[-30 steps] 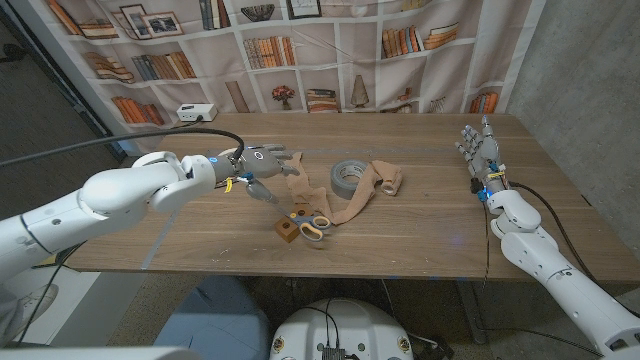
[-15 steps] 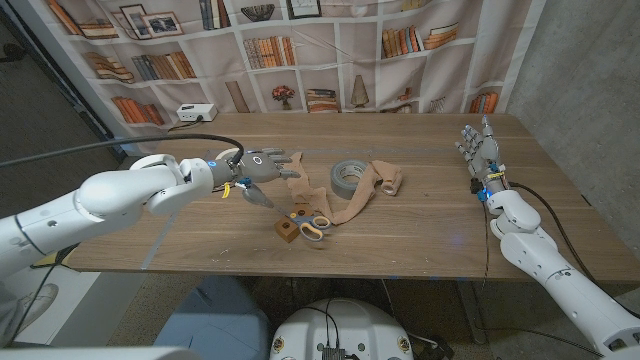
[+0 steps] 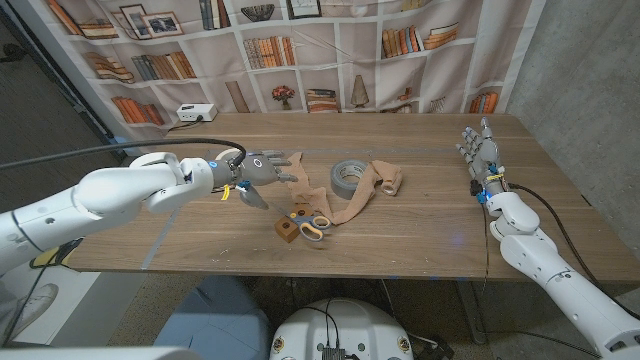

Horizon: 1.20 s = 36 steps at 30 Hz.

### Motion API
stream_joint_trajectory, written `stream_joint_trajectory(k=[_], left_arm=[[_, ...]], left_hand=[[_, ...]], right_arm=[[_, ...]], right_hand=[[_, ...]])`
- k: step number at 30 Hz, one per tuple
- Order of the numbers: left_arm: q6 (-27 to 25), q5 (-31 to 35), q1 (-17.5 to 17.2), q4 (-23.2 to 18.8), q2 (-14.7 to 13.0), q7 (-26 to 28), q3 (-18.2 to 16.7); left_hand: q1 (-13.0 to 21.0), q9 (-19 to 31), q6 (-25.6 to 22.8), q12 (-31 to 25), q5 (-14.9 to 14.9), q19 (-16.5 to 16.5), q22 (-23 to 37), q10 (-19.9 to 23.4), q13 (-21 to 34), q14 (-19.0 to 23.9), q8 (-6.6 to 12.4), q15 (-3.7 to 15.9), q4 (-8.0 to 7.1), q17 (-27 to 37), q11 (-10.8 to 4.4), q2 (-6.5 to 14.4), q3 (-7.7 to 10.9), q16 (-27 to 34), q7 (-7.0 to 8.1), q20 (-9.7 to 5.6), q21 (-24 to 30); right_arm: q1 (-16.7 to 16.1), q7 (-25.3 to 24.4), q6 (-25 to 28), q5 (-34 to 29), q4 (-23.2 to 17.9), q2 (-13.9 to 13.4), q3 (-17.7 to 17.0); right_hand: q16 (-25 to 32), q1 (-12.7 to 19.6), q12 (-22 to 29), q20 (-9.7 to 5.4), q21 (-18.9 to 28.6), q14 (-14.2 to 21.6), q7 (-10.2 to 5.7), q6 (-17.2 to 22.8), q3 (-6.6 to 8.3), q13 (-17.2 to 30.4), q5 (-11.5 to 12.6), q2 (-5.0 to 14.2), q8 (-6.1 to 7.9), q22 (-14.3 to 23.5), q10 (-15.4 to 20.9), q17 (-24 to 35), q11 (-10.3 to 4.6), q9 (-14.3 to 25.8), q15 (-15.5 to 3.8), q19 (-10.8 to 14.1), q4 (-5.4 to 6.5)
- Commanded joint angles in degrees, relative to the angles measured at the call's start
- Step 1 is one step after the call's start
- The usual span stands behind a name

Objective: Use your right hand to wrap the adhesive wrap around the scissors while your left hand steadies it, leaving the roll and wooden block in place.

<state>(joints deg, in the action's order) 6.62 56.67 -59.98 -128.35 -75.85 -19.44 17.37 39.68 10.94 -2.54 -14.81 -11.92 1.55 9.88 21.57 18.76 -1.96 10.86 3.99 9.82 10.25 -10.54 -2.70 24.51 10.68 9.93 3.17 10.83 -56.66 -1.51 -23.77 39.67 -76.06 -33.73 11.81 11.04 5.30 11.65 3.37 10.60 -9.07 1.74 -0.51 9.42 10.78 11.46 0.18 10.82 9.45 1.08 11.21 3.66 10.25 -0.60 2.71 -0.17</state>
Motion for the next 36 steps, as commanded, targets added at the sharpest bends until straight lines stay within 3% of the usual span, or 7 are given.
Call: stream_joint_trajectory(k=[1,10,16,29,32,36], left_arm=[[0.26,2.23,-0.67,-0.37,-0.42,-1.2,-0.21],[0.84,2.74,0.15,0.64,0.44,-1.49,0.45],[0.76,3.61,-1.08,1.04,-0.16,1.49,0.08],[0.73,3.72,-1.25,1.53,0.39,1.97,0.76],[0.66,3.69,-1.17,1.63,0.52,1.53,0.98],[0.67,3.87,-1.15,1.76,0.65,1.68,1.2]], left_hand=[[1.17,0.11,-0.51,0.04,-0.2,0.06,0.13,0.61,0.37,-0.06,0.35,0.58,-0.07,0.23,-0.2,0.17,0.68,0.29,0.13,-0.01,-0.04],[4.38,0.1,-1.26,-0.48,-0.26,-0.14,0.11,2.2,0.79,1.68,0.87,1.47,0.23,0.25,-1.09,1.73,2.17,1.1,0.72,-0.11,0.14],[5.36,0.1,-2.43,-0.74,-0.06,-0.82,0.1,3.03,1.02,2.33,1.34,2.02,0.21,0.22,-1.21,1.69,2.38,1.28,1.16,-0.41,0.38],[6.39,0.1,-3.25,-1.12,0.19,-1.41,0.1,4.21,1.33,3.83,1.56,2.6,0.09,0.18,-1.48,1.51,2.47,1.66,1.36,-0.72,0.49],[6.96,0.12,-5.14,-1.36,0.43,-1.82,0.16,4.94,1.67,4.96,2.12,2.93,-0.16,0.19,-1.48,1.49,2.42,1.84,2.39,-0.1,0.56],[7.34,0.19,-8.78,-1.51,0.79,-2.34,0.21,5.51,2.17,6.01,3.15,3.37,-0.52,0.21,-1.42,1.68,2.18,1.91,2.32,0.2,0.62]], right_arm=[[-0.06,-1.7,-0.06,-1.55,0.51,-0.1,0.56],[-0.23,-1.65,0.11,-1.08,0.77,0.02,0.51],[-0.05,-0.85,-0.51,-1.71,0.93,-0.28,0.92],[0.06,-0.4,-0.17,-1.64,0.16,-0.26,1.38],[-0.11,-0.57,-0.23,-1.56,0.03,-0.2,1.31],[-0.35,-0.74,-0.19,-1.43,-0.24,-0.25,1.16]], right_hand=[[0.34,-0.02,-0.07,0.27,0.03,-0.1,-0.2,-0.17,0.07,0.19,-0.21,0.59,0.27,0.19,0.4,0.04,-0.16,0.24,-0.15,-0.01,-0.18],[0.33,-0.12,-0.09,0.26,0.03,-0.13,-0.23,-0.22,0.01,0.2,-0.23,0.54,0.23,0.19,0.37,0.05,0.02,0.24,-0.16,-0.04,-0.22],[0.31,-0.16,-0.02,0.2,0.03,-0.18,-0.46,1.13,0.0,0.2,-0.23,0.57,0.71,0.19,0.59,0.06,0.02,0.25,-0.26,-0.08,-0.28],[0.32,-0.17,0.08,0.17,0.04,-0.17,-0.43,1.35,0.01,0.2,-0.23,0.62,0.7,0.19,0.9,0.05,-0.02,0.25,-0.23,-0.1,-0.34],[0.32,-0.17,0.07,0.18,0.03,-0.17,-0.43,1.35,0.01,0.2,-0.23,0.63,0.69,0.19,0.9,0.05,-0.07,0.25,-0.21,-0.11,-0.36],[0.33,-0.18,0.07,0.17,0.03,-0.14,-0.39,1.38,0.01,0.21,-0.23,0.64,0.67,0.19,0.93,0.05,-0.14,0.25,-0.27,-0.11,-0.37]])
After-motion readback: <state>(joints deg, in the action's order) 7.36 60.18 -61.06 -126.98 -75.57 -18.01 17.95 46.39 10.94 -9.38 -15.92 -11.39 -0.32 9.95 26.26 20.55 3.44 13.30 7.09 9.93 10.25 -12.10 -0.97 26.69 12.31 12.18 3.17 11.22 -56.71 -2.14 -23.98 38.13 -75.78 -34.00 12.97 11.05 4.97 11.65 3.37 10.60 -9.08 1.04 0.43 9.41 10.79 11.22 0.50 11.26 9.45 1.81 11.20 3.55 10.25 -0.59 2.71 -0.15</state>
